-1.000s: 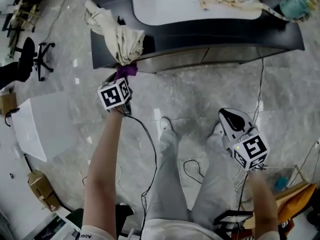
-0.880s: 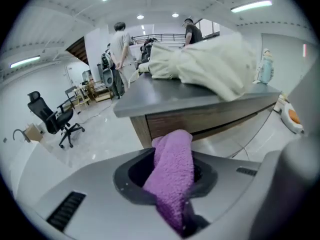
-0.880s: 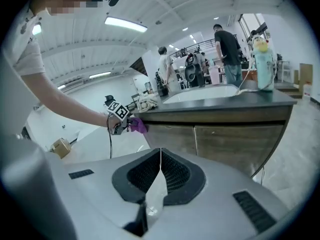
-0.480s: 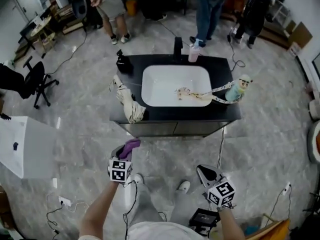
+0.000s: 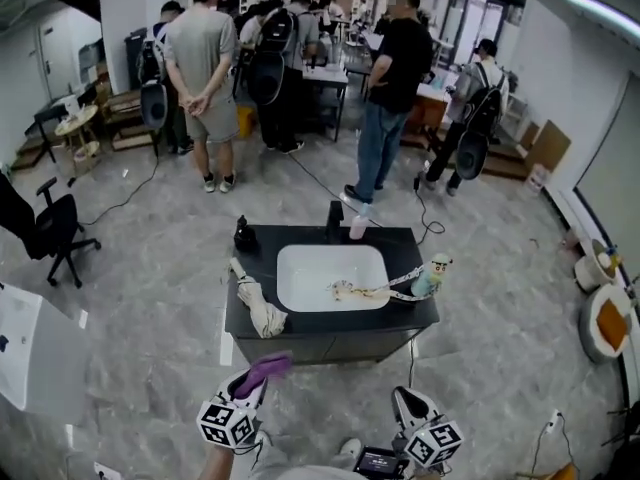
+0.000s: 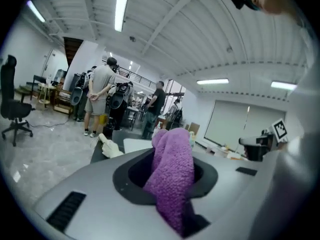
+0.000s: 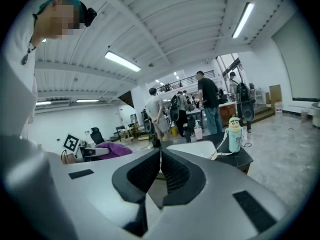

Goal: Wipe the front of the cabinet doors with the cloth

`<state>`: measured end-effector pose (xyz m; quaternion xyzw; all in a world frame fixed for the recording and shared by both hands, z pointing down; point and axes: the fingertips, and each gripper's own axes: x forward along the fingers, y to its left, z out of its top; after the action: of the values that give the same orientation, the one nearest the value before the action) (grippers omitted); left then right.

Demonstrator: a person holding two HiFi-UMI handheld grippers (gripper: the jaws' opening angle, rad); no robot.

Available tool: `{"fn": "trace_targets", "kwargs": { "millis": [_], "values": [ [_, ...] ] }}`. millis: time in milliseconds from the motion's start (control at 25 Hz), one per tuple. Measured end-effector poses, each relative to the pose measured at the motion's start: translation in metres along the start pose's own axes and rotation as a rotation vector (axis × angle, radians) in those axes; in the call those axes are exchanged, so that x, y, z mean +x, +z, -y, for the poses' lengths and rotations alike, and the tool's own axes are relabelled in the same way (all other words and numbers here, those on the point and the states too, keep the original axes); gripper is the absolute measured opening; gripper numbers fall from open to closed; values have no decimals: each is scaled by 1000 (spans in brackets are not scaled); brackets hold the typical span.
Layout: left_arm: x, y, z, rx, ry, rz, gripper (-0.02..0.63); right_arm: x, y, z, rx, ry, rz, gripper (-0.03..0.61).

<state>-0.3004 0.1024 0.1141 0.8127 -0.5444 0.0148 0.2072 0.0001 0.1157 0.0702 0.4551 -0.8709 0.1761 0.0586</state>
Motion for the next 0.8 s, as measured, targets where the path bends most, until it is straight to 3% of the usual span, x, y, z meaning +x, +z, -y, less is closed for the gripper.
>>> {"fn": "trace_targets", "kwargs": {
  "millis": [80, 240, 400, 640, 800],
  "values": [
    [-9, 25, 1, 9, -50, 56, 92, -3, 16, -17, 3, -49, 52, 28],
    [-24, 57, 11, 139, -195, 63, 92, -11, 36, -61, 5, -131, 129, 28],
    [-43, 91, 12, 175, -282, 97, 92, -11, 43, -105, -11, -115, 143, 28],
    [-86, 117, 23, 168, -214, 199, 92, 1, 56, -136, -51, -2, 194, 28],
    [-132, 91, 29, 82, -95, 160, 92, 4, 52, -152, -59, 105, 191, 26]
  ]
}}
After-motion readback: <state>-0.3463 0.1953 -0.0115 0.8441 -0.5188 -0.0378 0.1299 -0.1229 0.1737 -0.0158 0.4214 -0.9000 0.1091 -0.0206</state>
